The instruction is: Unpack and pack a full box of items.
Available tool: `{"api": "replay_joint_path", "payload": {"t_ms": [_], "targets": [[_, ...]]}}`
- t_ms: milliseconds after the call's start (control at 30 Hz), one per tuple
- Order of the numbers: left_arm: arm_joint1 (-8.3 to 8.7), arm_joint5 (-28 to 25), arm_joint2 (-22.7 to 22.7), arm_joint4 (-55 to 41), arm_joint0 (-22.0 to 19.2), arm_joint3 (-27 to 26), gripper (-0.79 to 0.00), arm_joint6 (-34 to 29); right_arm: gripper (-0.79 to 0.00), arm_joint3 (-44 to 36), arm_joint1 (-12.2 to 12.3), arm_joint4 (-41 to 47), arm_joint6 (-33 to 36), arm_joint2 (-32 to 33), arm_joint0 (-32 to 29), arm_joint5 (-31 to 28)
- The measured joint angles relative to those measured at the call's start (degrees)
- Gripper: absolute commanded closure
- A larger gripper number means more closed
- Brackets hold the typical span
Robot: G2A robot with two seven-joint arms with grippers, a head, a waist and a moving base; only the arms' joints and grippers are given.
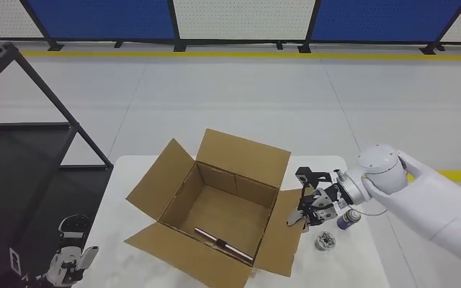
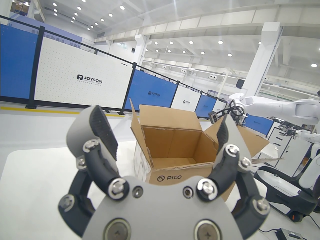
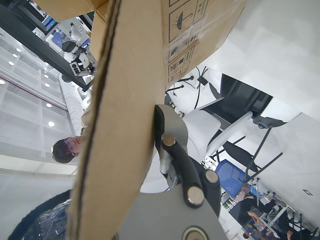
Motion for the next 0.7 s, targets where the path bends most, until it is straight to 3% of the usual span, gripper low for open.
{"api": "replay_joint_path", "payload": {"t_ms": [133,333,567,700], "targets": [[-0.05,1.95,-0.05,-0.32,0.05,0.04,-0.785,-1.80,0.000,1.17,-0.72,-0.77,0.78,0.00,0.18,-0.77],[0.39,5.68,-0.41,-3.54,-0.05,0.59,-0.785,-13.84,0.000,2.47,-1.67,-2.47,2.02,0.00,0.63,-2.01],[1.63,-1.60,-2.60,-9.59,0.91,1.53,-0.785,-26.75,0.000,3.90,-2.34,-3.19,2.70,0.00,0.84,-2.69],[2.65,-2.36,-3.06,-11.39,2.50,1.91,-0.785,-33.38,0.000,4.63,-2.53,-3.38,3.04,0.00,0.87,-3.02]]}}
